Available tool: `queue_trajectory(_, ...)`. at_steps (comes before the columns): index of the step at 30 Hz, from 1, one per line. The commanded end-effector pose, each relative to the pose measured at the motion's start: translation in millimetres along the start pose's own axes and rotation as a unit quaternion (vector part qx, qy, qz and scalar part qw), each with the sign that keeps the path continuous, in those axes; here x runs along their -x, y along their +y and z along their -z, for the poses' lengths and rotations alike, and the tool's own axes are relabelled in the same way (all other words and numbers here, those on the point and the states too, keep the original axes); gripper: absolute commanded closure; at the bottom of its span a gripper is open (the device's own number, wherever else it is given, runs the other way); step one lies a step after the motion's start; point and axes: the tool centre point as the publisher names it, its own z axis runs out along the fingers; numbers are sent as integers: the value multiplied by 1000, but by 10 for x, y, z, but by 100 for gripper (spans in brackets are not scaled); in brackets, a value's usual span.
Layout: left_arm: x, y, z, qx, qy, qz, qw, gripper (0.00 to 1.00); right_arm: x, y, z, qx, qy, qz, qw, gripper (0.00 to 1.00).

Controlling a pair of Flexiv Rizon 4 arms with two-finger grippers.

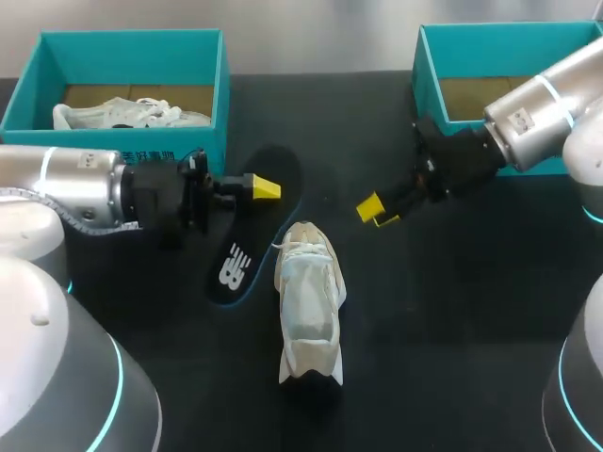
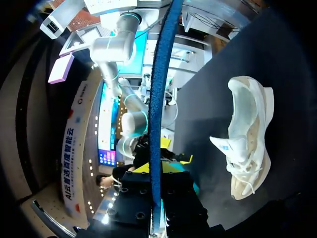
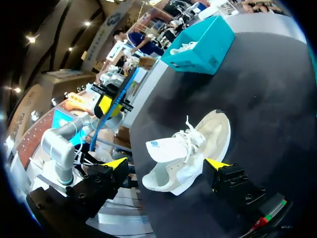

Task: Take the shoe out of the shoebox, open the shoe tongue, remove and reinsert the insole, then place the shoe into the shoebox

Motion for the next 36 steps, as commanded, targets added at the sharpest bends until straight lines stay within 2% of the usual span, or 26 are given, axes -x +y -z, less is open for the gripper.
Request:
queue_trajectory(1,14,-350,138,5,-11,72,997,100,-34,-110,-33,-52,-117,103,986,0)
queue_trajectory(2,22,-405,156,-7,-20,111,994,100,-42,-136,-69,-67,-139,118,981,0)
queue_trajectory(3,29,-468,180,-23,-19,123,992,100,-32,-161,-125,-102,-162,125,974,0)
queue_trajectory(4,29,-468,180,-23,-19,123,992,100,-24,-194,-163,-99,-181,137,969,0)
queue_trajectory(16,29,-468,180,-23,-19,123,992,100,-24,-194,-163,-99,-181,137,969,0)
queue_trajectory(18,29,-468,180,-23,-19,123,992,100,-20,-190,-162,-100,-185,205,956,0)
queue_trajectory(19,33,-530,150,-21,-13,127,992,100,-13,-209,-161,-115,-209,225,945,0)
queue_trajectory(21,43,-609,128,-17,-5,130,991,100,-5,-250,-153,-112,-216,255,936,0)
queue_trajectory(24,88,-744,115,-16,2,147,989,100,-32,-360,-127,-114,-246,304,913,0)
queue_trajectory(26,116,-816,115,-13,3,159,987,100,-54,-434,-128,-122,-262,325,900,0)
queue_trajectory(30,115,-994,103,-18,-16,223,974,100,-60,-553,-171,-140,-280,345,885,0)
queue_trajectory(36,-46,-1287,34,-13,-5,272,962,100,-57,-702,-369,-189,-296,360,864,0)
